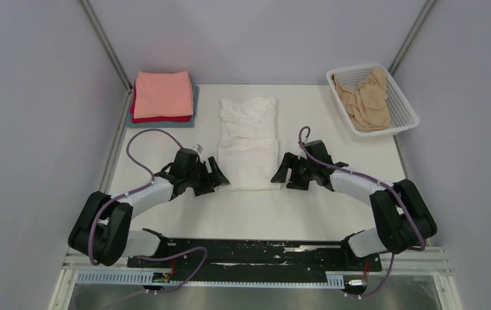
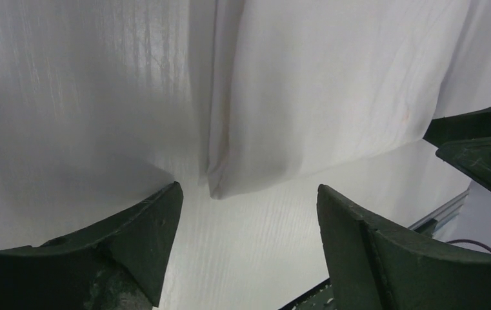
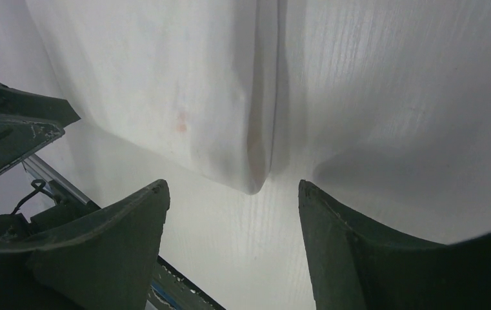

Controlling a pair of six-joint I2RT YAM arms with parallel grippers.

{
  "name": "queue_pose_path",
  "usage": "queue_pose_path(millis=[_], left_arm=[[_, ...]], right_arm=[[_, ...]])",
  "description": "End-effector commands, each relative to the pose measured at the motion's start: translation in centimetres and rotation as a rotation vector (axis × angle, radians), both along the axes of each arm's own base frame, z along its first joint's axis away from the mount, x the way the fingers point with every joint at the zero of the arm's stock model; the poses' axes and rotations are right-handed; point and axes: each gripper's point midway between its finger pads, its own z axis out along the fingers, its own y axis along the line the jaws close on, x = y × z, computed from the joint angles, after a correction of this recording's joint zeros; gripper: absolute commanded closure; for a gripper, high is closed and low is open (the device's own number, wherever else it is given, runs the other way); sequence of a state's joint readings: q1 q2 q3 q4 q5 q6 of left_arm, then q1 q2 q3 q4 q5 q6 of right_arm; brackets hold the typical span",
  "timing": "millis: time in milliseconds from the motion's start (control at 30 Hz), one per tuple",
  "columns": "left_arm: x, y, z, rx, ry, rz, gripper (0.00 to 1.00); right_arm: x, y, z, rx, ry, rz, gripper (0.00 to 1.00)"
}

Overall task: Fold and stack the t-shirts
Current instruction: Grab one side of the 2/3 rectangular tshirt with both arms

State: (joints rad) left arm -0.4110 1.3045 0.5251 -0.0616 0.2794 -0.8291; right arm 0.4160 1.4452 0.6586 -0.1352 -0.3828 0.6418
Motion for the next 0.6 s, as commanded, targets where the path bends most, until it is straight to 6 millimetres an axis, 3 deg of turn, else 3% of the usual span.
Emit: queue_pose_path(millis=[0,100,267,567], left_arm=[[-0.2,-0.8,-0.5,-0.042,0.025,0.004,0.20],[-1.2,-0.8,-1.4,-0.021,0.060,-0.007,0.27],[-2.6,0.3,-3.0,0.039,0.099,0.024,0.33],[-1.4,0.6,-4.4,0.086,0.112,0.064,0.45]], right_arm=[[0.3,0.9,0.7,0.030,-0.025,-0.011,0.33],[-0.3,1.2,0.1,0.033,0.003,-0.001,0.43],[-1.0,1.1,-0.9,0.010,0.029,-0.010,0.49],[-1.1,0.9,-2.3,-0.024,0.055,-0.011,0.58]])
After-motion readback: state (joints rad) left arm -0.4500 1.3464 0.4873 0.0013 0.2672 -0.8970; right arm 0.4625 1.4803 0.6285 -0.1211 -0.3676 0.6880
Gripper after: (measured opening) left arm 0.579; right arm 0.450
